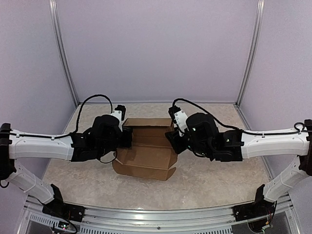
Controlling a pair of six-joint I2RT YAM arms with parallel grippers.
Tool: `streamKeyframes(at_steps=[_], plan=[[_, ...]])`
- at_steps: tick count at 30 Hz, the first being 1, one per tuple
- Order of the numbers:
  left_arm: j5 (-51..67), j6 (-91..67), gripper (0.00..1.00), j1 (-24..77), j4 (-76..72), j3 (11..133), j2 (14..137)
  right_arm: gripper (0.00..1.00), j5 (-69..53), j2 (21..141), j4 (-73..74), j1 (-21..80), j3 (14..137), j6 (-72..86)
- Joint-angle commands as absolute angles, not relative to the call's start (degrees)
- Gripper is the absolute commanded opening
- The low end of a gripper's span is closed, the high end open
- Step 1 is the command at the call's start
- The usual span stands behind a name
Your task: Fold the paper box
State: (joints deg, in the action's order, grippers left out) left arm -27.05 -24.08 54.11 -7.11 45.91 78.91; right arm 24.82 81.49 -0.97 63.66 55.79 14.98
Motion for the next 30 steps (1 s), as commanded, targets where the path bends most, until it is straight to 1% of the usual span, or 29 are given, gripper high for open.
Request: streamKeyframes(at_steps=[1, 4, 8, 10, 12, 17, 26, 30], plan=[[-29.34, -27.34, 0.0, 54.8, -6.65, 48.79, 80.3, 0.35, 33.9, 84.95, -3.56, 65.35, 57.57, 16.97], [-31.18, -28.89, 0.0, 54.93, -5.38, 49.87, 80.98, 0.3, 37.64, 87.44, -4.83, 65.94, 58.81, 18.0], [-32.74, -29.9, 0.0, 54.89, -3.37, 51.82, 83.03, 0.19, 44.98, 91.59, -6.4, 68.09, 61.31, 17.96], [-33.18, -30.41, 0.0, 54.82, -2.92, 52.47, 83.82, 0.11, 47.23, 93.89, -6.46, 68.99, 63.44, 18.1], [-33.36, -30.96, 0.0, 54.76, -2.52, 53.01, 84.47, 0.0, 48.27, 95.68, -6.28, 69.41, 64.9, 18.82], [-33.91, -32.26, 0.0, 54.74, -1.35, 54.06, 85.21, 0.0, 51.26, 99.37, -6.85, 70.46, 67.46, 19.25], [-33.79, -33.83, 0.0, 54.72, -0.18, 55.78, 86.37, 0.0, 52.6, 101.41, -7.79, 70.68, 69.71, 19.4], [-33.96, -33.93, 0.15, 54.74, -0.18, 55.74, 86.27, 0.0, 53.53, 102.07, -7.32, 70.67, 70.81, 19.01]])
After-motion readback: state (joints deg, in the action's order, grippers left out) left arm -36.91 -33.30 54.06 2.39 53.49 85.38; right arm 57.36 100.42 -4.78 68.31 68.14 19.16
